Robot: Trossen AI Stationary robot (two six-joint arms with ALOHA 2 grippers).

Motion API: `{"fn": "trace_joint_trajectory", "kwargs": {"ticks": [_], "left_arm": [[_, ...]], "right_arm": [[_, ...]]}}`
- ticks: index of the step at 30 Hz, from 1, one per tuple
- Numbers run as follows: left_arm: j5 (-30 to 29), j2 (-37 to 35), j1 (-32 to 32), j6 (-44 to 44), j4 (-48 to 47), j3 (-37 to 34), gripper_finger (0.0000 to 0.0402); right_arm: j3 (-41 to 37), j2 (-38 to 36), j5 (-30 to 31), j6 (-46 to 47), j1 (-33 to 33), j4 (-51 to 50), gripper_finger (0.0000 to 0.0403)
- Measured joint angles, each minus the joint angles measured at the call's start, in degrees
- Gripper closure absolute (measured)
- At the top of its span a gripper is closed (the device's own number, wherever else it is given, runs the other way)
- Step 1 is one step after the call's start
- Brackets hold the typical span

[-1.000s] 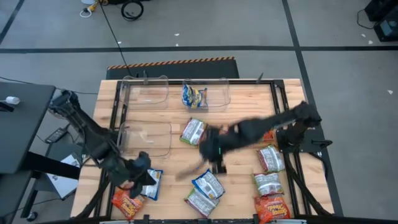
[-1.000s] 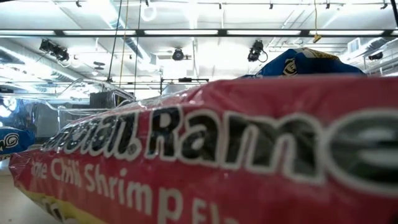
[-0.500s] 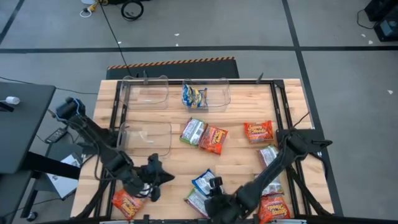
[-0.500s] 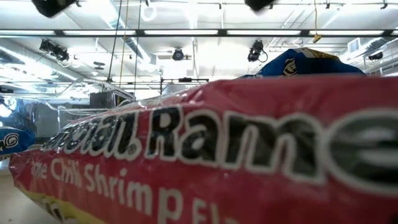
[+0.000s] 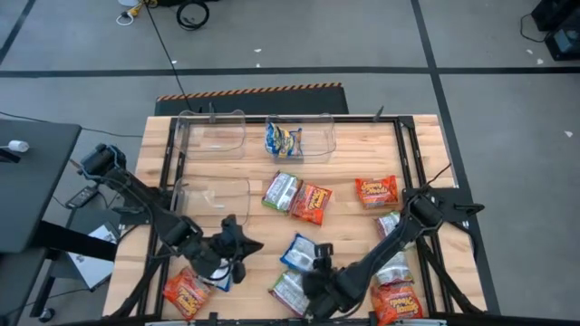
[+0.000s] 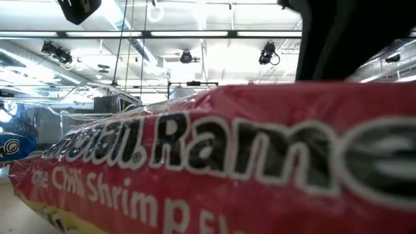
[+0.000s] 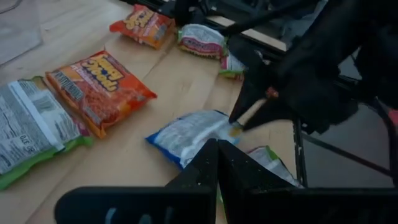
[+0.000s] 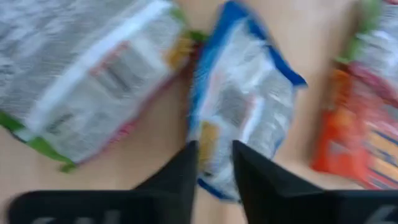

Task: Sort Maruchan noodles
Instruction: Put the blue noodle pack into the right transparent bin

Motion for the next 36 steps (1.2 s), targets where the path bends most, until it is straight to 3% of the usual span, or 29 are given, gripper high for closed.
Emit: {"fn": "trace_joint_trajectory", "kwargs": {"ticks": [3, 10, 14, 19, 26, 31, 36], "left_arm": [[-0.05, 0.00, 0.75, 0.17, 0.48, 0.00, 0.0390], [-0.16, 0.00, 1.80, 4.03, 2.58, 0.00, 0.0390], [-0.04, -0.01, 1.80, 3.99, 2.71, 0.00, 0.0390], [1.97, -0.01, 1.71, 3.99, 2.75, 0.00, 0.0390], [1.98, -0.01, 1.63, 3.99, 2.77, 0.00, 0.0390], [2.03, -0.02, 1.60, 3.96, 2.79, 0.00, 0.0390], [2.02, -0.02, 1.60, 3.67, 2.80, 0.00, 0.0390]], "right_arm": [[0.00, -3.85, 0.37, 1.11, -1.86, -3.56, 0.0383], [0.01, -12.54, 1.25, -3.90, -6.88, -3.41, 0.0396], [0.11, -13.78, -3.01, -8.22, -6.50, -1.95, 0.0367], [0.11, -9.07, -9.18, -13.46, -3.09, -1.34, 0.0287], [0.00, 3.10, -0.21, -21.06, 0.78, 0.37, 0.0185], [-0.02, 8.17, 2.48, -24.11, 2.13, 1.29, 0.0184], [0.02, 6.89, 10.40, -19.12, 0.43, -0.23, 0.0237]]}}
